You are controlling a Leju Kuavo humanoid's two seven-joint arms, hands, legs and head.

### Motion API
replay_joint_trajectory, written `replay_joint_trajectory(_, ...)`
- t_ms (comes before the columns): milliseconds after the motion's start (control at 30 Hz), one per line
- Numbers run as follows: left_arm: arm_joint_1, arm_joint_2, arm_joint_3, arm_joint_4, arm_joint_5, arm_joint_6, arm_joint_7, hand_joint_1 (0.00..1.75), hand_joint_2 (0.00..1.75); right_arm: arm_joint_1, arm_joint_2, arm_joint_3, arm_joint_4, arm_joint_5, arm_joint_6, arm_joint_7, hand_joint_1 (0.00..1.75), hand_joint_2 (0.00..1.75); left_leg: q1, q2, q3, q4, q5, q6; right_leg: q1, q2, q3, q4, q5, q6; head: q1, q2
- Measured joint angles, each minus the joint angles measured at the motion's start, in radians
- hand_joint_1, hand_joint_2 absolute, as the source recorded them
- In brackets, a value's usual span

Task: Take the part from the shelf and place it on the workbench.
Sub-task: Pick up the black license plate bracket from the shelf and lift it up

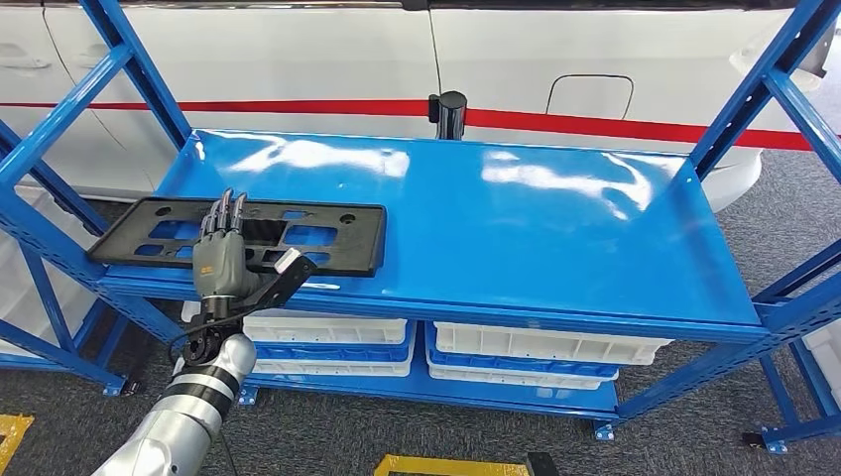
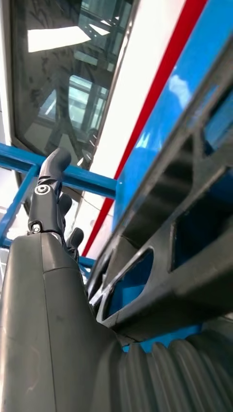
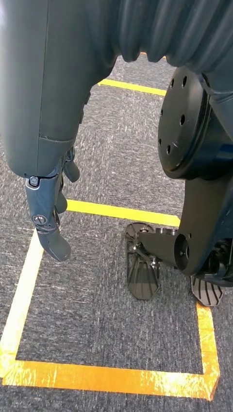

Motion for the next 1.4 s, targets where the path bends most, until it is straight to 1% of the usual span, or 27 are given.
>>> replay_joint_trajectory(200, -0.003, -0.01, 0.048, 0.013, 0.009, 0.0, -0.063, 1.75, 1.75, -0.004, 0.0, 0.001, 0.0, 0.003, 0.0, 0.0, 0.0, 1.75, 0.0, 0.0, 0.0, 0.0, 0.0, 0.0, 0.0, 0.0, 0.0, 0.0, 0.0, 0.0, 0.0, 0.0)
replay_joint_trajectory(333, -0.011, -0.021, 0.077, 0.011, -0.009, 0.0, -0.085, 1.75, 1.75, -0.004, 0.0, 0.0, 0.0, 0.002, 0.002, 0.0, 0.0, 1.75, 0.0, 0.0, 0.0, 0.0, 0.0, 0.0, 0.0, 0.0, -0.001, 0.0, 0.0, 0.0, 0.0, 0.0)
replay_joint_trajectory(533, -0.018, -0.039, 0.105, -0.016, -0.006, 0.0, -0.132, 1.75, 1.75, -0.005, 0.001, 0.0, 0.0, 0.003, 0.01, 0.0, 0.0, 1.75, 0.0, 0.0, -0.001, 0.0, 0.0, 0.0, 0.0, -0.001, -0.001, 0.0, 0.0, 0.0, 0.0, 0.0)
replay_joint_trajectory(633, -0.016, -0.052, 0.118, -0.052, -0.011, 0.0, -0.166, 1.75, 1.75, -0.007, 0.001, 0.0, 0.0, 0.003, 0.01, 0.0, 0.0, 1.75, 0.0, -0.001, -0.001, 0.0, 0.0, 0.0, 0.0, -0.002, -0.001, 0.0, 0.0, 0.0, 0.0, 0.0)
replay_joint_trajectory(767, -0.006, -0.081, 0.123, -0.12, -0.016, 0.0, -0.223, 1.75, 1.75, -0.009, 0.002, 0.0, 0.0, 0.006, 0.01, 0.0, 0.0, 1.75, -0.001, -0.002, -0.002, 0.0, 0.0, 0.0, 0.0, -0.002, -0.001, 0.0, 0.0, 0.0, 0.0, 0.0)
replay_joint_trajectory(967, 0.016, -0.128, 0.135, -0.278, -0.039, 0.0, -0.302, 1.75, 1.75, -0.012, 0.004, -0.001, 0.0, 0.014, 0.015, 0.0, 0.0, 1.75, -0.001, -0.002, -0.002, 0.001, 0.0, 0.0, 0.0, -0.002, -0.001, 0.0, 0.0, 0.0, 0.0, 0.0)
replay_joint_trajectory(1233, 0.034, -0.167, 0.14, -0.409, -0.039, -0.001, -0.361, 1.75, 1.75, -0.015, 0.006, -0.001, 0.0, 0.018, 0.017, 0.0, 0.0, 1.75, 0.0, -0.001, -0.002, 0.001, 0.0, 0.0, 0.0, -0.001, -0.001, 0.0, 0.0, 0.0, 0.0, 0.0)
replay_joint_trajectory(1400, 0.038, -0.182, 0.141, -0.463, -0.045, -0.001, -0.357, 1.75, 1.75, -0.016, 0.008, -0.001, 0.0, 0.02, 0.016, 0.0, 0.0, 1.75, 0.0, -0.001, -0.002, 0.001, 0.0, 0.0, 0.0, -0.001, -0.001, 0.0, 0.0, 0.0, 0.0, 0.0)
